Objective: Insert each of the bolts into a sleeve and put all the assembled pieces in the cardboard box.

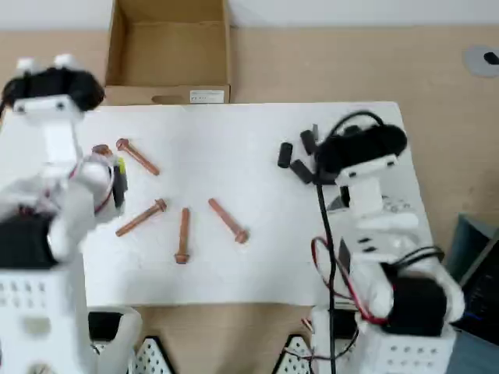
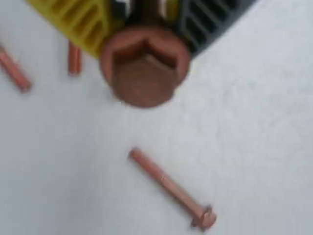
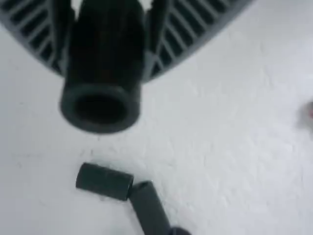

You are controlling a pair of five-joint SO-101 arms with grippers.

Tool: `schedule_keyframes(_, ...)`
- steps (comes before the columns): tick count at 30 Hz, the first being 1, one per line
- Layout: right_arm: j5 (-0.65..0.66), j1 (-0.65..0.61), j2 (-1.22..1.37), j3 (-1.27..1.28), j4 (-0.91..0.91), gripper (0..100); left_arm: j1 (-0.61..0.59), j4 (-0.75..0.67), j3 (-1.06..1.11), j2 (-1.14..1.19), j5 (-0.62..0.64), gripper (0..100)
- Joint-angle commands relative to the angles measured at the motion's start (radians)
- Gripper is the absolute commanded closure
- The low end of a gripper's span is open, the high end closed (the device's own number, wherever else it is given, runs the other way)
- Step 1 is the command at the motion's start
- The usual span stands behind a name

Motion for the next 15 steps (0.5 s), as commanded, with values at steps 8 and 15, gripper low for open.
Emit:
schedule_keyframes(8,-0.137,0.004,-0.255,0.285,-0.155,98.9,0.009,-0.313,0.512,-0.501,0.144,100)
schedule_keyframes(15,-0.193,0.002,-0.407,0.432,-0.218,98.9,0.009,-0.362,0.715,-0.748,0.247,100)
